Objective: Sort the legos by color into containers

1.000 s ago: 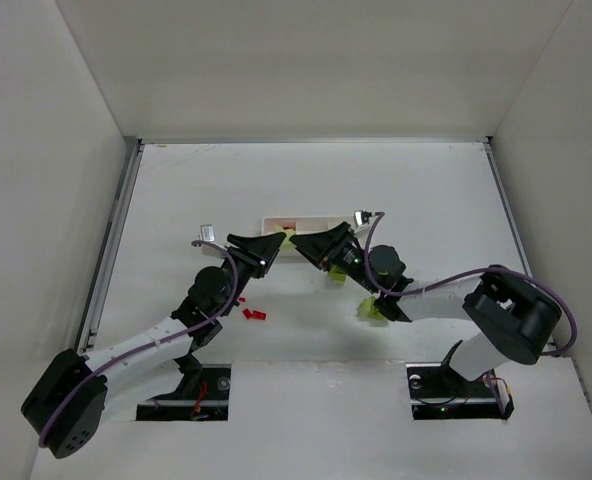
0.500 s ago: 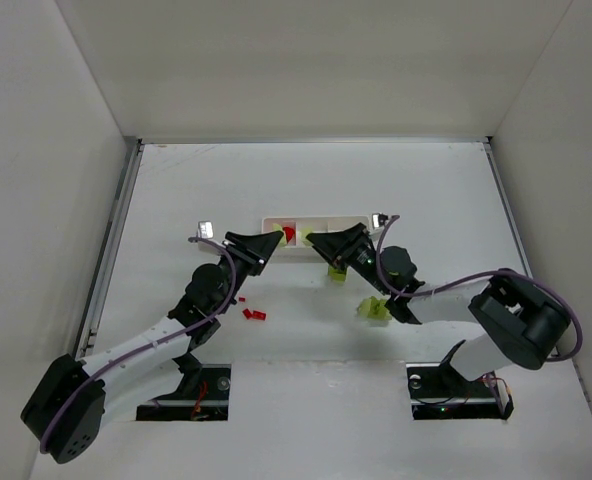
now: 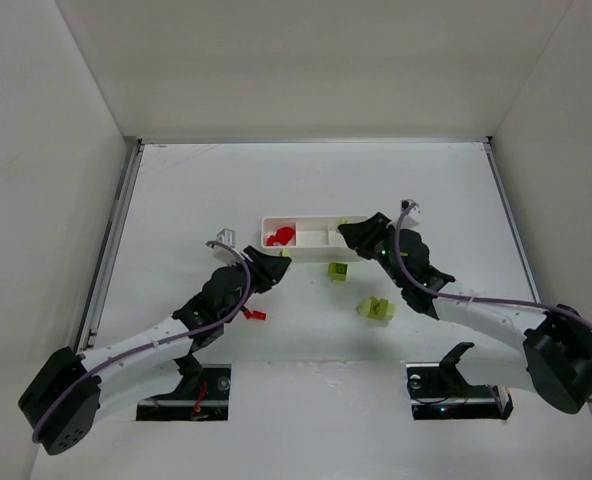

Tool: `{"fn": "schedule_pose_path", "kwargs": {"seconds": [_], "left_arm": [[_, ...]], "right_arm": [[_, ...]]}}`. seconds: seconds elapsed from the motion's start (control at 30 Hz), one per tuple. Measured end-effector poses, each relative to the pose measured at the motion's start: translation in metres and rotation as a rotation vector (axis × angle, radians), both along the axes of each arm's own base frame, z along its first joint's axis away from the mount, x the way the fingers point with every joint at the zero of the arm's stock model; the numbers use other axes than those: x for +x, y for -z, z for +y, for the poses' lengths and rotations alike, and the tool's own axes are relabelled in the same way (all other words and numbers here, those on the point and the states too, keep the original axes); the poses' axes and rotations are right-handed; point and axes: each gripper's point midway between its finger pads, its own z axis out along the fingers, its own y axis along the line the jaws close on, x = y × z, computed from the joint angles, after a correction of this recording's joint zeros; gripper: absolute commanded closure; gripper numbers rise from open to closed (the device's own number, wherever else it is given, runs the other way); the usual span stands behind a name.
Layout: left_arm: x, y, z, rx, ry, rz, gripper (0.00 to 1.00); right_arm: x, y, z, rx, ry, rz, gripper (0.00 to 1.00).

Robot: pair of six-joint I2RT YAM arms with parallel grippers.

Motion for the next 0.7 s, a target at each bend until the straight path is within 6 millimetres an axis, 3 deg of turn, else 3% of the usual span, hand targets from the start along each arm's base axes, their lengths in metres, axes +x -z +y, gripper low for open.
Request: {"fn": "schedule_pose_path", "kwargs": {"seconds": [0.13, 0.27, 0.53, 0.7], "left_arm": [[-0.013, 0.015, -0.004, 0.102, 0.039, 0.001, 0.75], [-0.026, 0.024, -0.010, 0.175, 0.079, -0.011, 0.75], [-0.037, 0.031, -0.014, 0.242, 0.104, -0.028, 0.74], [-0.037, 0.029, -0.011, 0.251, 0.094, -0.036, 0.74]], "right_arm": [[0.010, 0.008, -0.013, -0.180, 0.045, 0.008, 0.72], [0.022, 0.024, -0.008, -0.318, 0.029, 0.040, 0.72], [0.033, 0.068, 0.038, -0.479, -0.093, 0.111, 0.72], [0.039, 0.080, 0.055, -0.510, -0.128, 0.128, 0.69]]}}
